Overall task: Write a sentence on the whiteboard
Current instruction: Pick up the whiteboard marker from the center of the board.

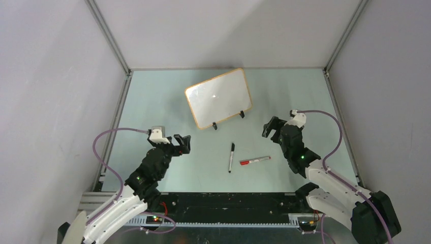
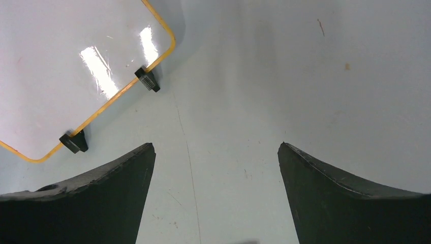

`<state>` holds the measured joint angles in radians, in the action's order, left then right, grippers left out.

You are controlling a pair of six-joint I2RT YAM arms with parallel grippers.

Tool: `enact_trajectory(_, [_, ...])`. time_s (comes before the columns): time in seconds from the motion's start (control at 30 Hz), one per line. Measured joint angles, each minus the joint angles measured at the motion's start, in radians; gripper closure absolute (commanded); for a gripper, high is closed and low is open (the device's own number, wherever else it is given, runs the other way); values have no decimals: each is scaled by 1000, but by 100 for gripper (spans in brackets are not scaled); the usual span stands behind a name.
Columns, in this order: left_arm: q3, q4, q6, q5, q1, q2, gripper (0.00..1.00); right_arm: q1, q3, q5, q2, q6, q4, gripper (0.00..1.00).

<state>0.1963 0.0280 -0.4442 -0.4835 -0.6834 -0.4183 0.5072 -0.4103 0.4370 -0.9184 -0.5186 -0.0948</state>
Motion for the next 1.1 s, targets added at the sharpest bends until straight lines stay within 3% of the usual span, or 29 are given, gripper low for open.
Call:
enact_trajectory(0.2, [0,17,6,50,0,0,0,-3,0,-1,0,0,0,5])
enact_trajectory(0.37, [-7,56,36,150,0,-8,1,-5,0,-25,-16,17,-13,15])
enact_trajectory(0.67, [-8,120,55,281,0,-121,1,-3,-2,-126,-53,72,-41,13])
enact_trajectory(0.8, [-8,128,55,320,0,-153,0,2,-2,-245,-29,142,-45,13])
enact_trajectory(0.97, [-8,129,55,348,0,-159,1,17,-3,-483,-14,224,-29,1])
enact_trajectory(1.1, [-8,130,56,356,0,-146,1,123,-19,-575,-29,311,37,1])
